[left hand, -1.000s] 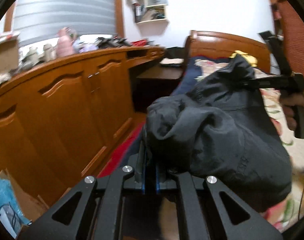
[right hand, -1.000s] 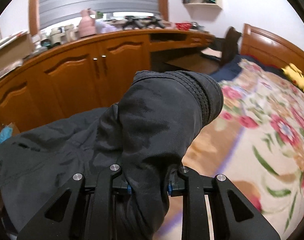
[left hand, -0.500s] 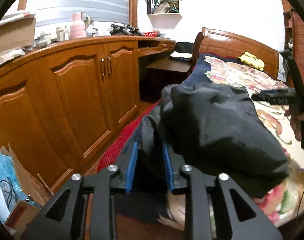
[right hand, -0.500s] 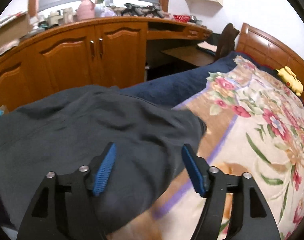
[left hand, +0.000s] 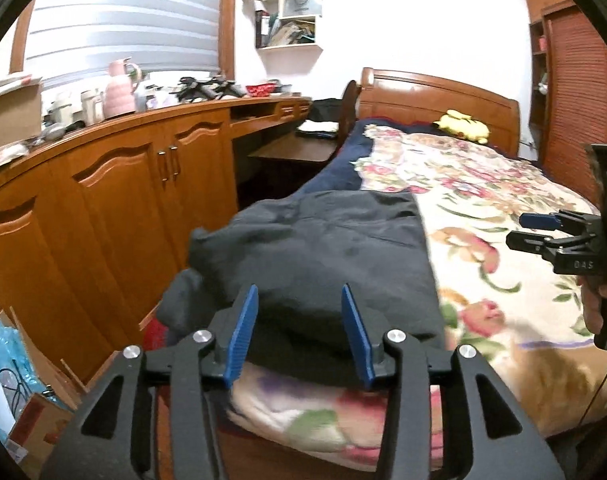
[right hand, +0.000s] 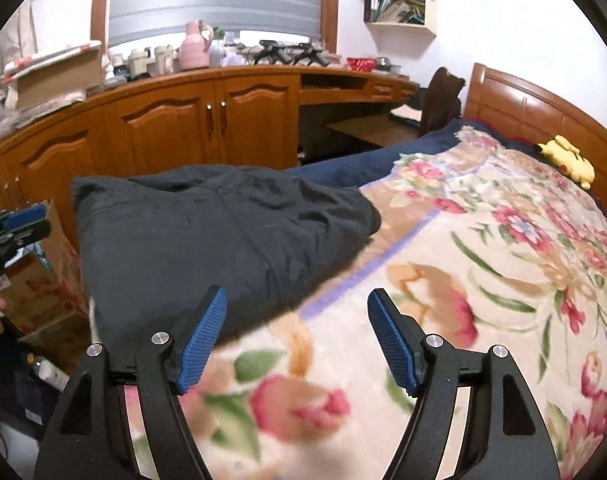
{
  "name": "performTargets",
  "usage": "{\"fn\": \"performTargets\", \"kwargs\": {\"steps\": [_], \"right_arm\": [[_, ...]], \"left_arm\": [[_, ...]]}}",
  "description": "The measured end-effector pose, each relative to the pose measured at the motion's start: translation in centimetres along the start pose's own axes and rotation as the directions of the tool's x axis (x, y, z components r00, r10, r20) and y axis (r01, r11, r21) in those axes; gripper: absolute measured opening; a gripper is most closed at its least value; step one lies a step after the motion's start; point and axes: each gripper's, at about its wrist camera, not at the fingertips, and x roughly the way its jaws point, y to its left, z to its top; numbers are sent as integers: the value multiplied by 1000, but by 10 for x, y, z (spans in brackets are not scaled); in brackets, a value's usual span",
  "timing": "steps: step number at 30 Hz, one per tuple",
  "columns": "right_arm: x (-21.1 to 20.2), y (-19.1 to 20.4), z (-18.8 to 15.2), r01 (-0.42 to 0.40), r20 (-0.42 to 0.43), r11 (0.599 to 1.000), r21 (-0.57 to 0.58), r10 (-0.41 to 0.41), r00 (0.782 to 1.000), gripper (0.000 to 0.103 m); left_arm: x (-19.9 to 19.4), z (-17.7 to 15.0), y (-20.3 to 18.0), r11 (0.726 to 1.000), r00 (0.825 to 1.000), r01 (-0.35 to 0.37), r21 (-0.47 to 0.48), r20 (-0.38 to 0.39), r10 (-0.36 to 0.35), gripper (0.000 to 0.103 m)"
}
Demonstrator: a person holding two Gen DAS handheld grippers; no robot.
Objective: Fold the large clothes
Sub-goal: 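Lower the folded jacket beside the bed and open both tools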
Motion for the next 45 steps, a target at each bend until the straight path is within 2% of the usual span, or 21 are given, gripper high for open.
{"fn": "performTargets", "kwargs": {"steps": [5,10,17,26,36,41,45], "right_arm": [[-33,-7,-9,21,31,1000,-5,-21,999,75],[-68,-22,-27,31,61,999,13,-31,998,76],[-107,-39,-56,61,84,998,32,-63,994,85],[-158,-79,-103,170,110,978,124,-184,977,86],[-204,-131,-158,296,89,926,233,-323,942,86],[-222,-156,-182,351,76,896,274,-384,920,86],[-234,-171,-201,413,68,861,296,-450,890,86]], "left_arm": [[0,3,-27,999,999,37,3,-11,-37,52],[-1,6,-63,997,998,53,51,-20,-52,54],[-8,7,-115,990,997,82,115,-6,-82,55],[-10,3,-196,966,977,210,151,2,-212,56],[-7,-9,-293,921,936,347,174,-15,-350,56],[-2,-17,-330,913,928,370,170,-34,-370,56],[3,-21,-357,912,930,365,187,-38,-364,56]]}}
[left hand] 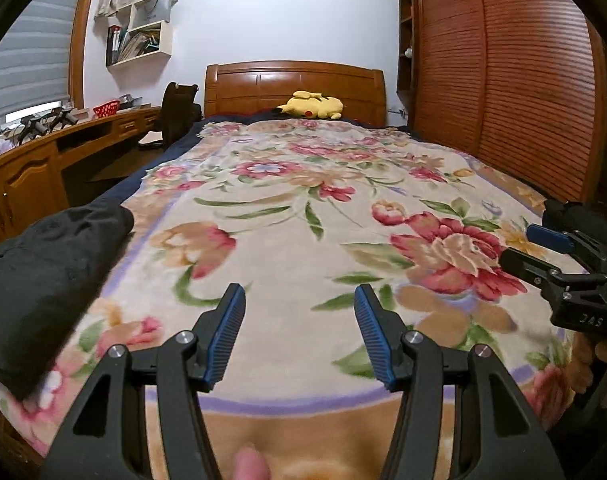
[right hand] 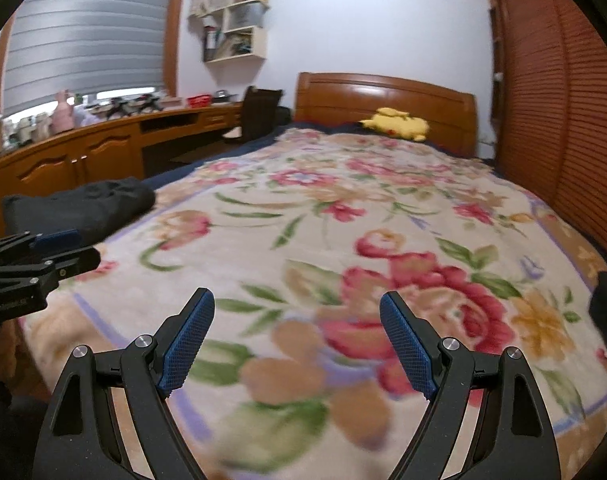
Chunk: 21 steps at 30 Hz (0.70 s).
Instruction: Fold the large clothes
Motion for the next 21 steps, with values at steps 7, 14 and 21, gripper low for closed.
{"fn": "performTargets", "kwargs": {"steps": [7,14,21], "right_arm": [[-7,-31,-9,67,39,997,35,-68,997,86],[-20,-56,-12,110,99,991,78,-117,988,86],[-23,-66,-17,138,111,986,93,-148,983,86]], "left_arm": [[16,3,-32,1000,1000,-2,-1,14,2,56],[20,6,-53,999,998,-28,28,49,27,56],[18,0,-63,998,994,-54,33,102,51,56]]}}
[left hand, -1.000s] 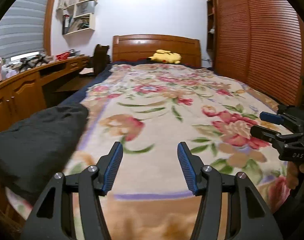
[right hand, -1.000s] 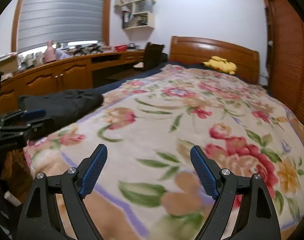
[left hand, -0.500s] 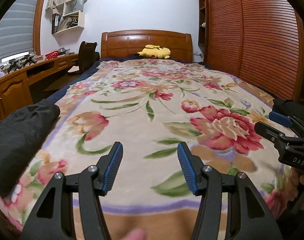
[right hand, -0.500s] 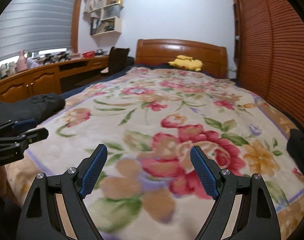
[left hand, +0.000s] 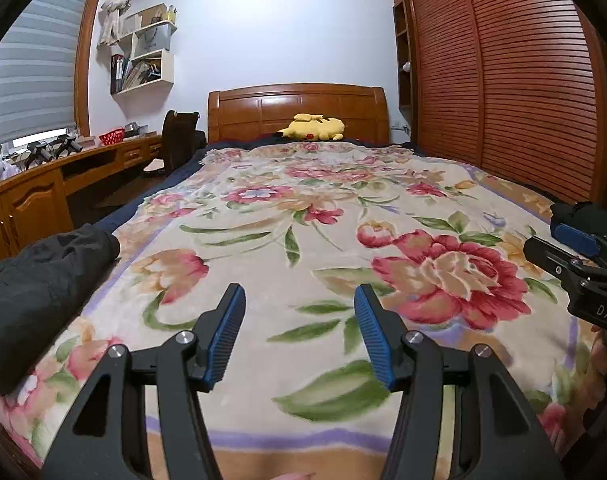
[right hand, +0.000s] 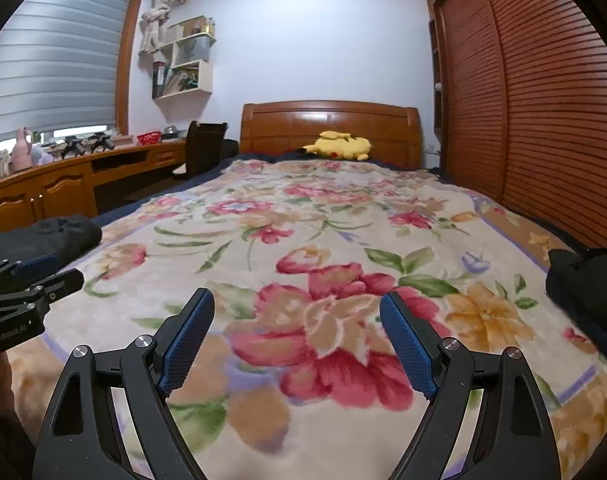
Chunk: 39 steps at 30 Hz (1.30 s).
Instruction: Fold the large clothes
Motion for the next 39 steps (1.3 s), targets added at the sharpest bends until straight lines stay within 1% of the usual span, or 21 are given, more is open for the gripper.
{"fn": "performTargets", "kwargs": {"steps": [6,8,11,18,39], "right_arm": [[-6,-2,-5,27,27,1000,2,-27,999,86],[-10,-2,-6,28,46,1000,6,-28,999,86],[-13,-1,-7,43,53,999,-4,-43,998,87],[-12,-8,-10,58,41,998,12,-59,997,86],[-13,-7,-8,56,46,998,15,-57,997,86]], "left_arm": [[0,-4,-7,1000,1000,17,7,9,-17,56],[-1,-4,-9,1000,1000,24,2,17,-24,56],[0,-5,-9,999,999,37,-5,19,-37,56],[0,-5,-8,999,999,32,-7,21,-32,56],[1,-7,-8,999,999,35,-5,20,-35,56]]}}
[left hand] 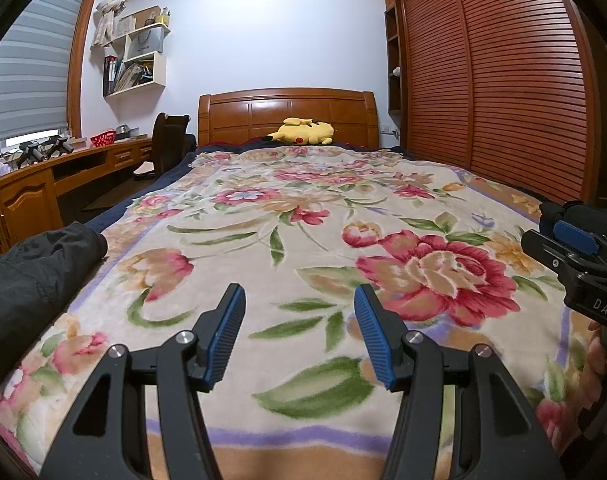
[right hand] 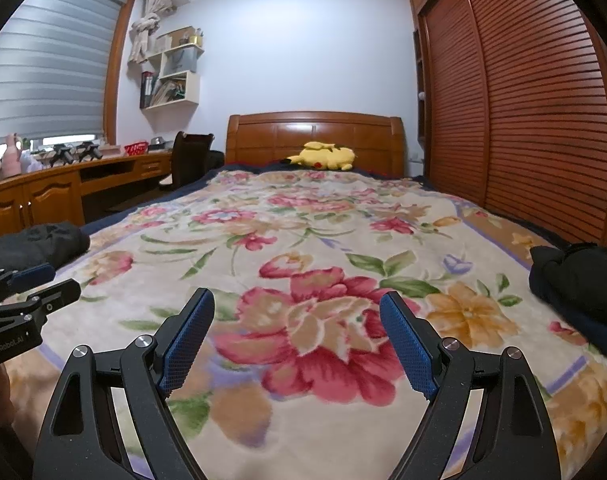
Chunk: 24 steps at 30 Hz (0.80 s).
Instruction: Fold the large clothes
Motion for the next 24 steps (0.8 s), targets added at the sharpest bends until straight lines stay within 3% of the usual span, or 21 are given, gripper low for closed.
{"fn": "performTargets", "kwargs": {"steps": [24], "right_arm": [[1,0,0,0,-1,1000,0,0,1000,86]], "left_arm": [[-3,0,1,1000,1000,-5,0,12,5,56]]}}
